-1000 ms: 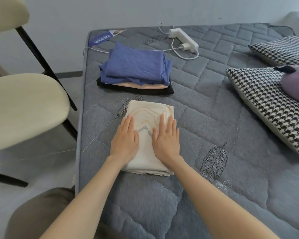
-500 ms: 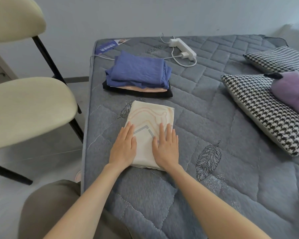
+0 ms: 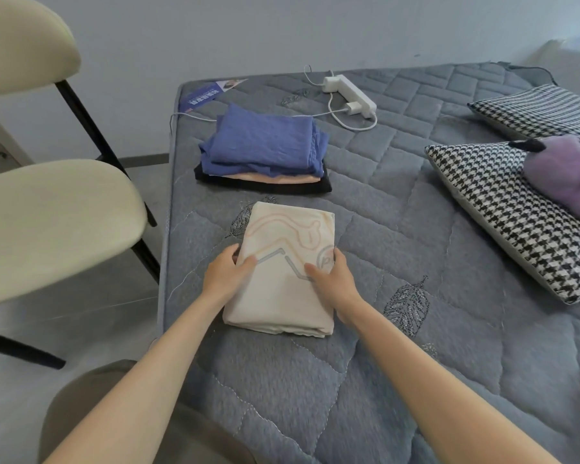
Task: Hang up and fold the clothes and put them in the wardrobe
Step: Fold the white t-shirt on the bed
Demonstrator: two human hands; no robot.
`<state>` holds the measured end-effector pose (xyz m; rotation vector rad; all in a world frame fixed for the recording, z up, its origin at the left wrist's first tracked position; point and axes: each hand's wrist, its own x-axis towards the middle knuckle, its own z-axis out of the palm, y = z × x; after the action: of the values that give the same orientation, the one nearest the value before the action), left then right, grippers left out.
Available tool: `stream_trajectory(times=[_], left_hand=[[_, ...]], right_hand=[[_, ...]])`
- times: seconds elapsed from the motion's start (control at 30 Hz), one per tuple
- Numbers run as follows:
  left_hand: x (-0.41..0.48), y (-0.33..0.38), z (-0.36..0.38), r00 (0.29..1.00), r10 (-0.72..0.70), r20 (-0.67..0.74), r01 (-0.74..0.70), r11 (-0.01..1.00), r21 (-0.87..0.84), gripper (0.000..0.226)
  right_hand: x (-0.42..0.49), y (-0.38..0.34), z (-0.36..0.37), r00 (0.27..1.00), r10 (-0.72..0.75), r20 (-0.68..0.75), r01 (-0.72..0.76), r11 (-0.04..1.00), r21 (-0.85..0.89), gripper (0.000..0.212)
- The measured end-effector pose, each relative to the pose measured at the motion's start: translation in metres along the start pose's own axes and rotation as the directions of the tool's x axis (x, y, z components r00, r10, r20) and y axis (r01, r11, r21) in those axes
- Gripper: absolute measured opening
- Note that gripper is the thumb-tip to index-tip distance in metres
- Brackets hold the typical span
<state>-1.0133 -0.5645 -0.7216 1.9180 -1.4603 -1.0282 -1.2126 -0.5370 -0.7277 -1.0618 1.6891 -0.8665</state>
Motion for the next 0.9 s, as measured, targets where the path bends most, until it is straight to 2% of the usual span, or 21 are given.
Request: stream_trajectory(times=[0.13,0.27,0.37,0.5,0.57,0.67,0.8,0.9], left_hand=[[0.002,0.005,-0.004,0.997,-0.018,0.072,0.027,0.992,-0.127,0.065],[0.009,0.002,-0.006,0.988,-0.059,0.144,0.093,0.965,-0.244,0.042],[0.011,0.003,-0.009,0.983,-0.076,0.165,0.120,0.953,-0.278,0.042],[0.000,0.004,-0.018,0.952,-0.175,0.249,0.258,0.899,-0.355,0.040],[-0.011,0.002,-0.020,0.930,-0.230,0.288,0.340,0.835,-0.432,0.044],[-0.031,0.000,-0.022,0.896,-0.324,0.305,0.441,0.731,-0.521,0.043],[-0.055,-0.003,-0.010,0.854,-0.315,0.413,0.519,0.469,-0.715,0.045],[-0.067,-0.001,0.005,0.830,-0.342,0.441,0.538,0.281,-0.795,0.038]], right_hand=[[0.006,-0.001,0.000,0.999,0.048,0.020,-0.048,0.999,-0.005,0.075],[0.016,-0.007,-0.005,0.989,0.106,0.105,-0.109,0.994,0.020,0.072],[0.018,-0.012,-0.007,0.971,0.133,0.200,-0.148,0.987,0.060,0.072],[0.022,-0.027,-0.012,0.954,0.087,0.287,-0.070,0.995,-0.072,0.063],[0.027,-0.041,-0.012,0.949,0.020,0.315,0.052,0.974,-0.218,0.065],[0.036,-0.069,-0.003,0.904,-0.074,0.420,0.276,0.852,-0.445,0.069],[0.045,-0.104,0.019,0.833,-0.143,0.534,0.505,0.589,-0.631,0.071],[0.049,-0.118,0.035,0.799,-0.172,0.576,0.580,0.473,-0.664,0.067]])
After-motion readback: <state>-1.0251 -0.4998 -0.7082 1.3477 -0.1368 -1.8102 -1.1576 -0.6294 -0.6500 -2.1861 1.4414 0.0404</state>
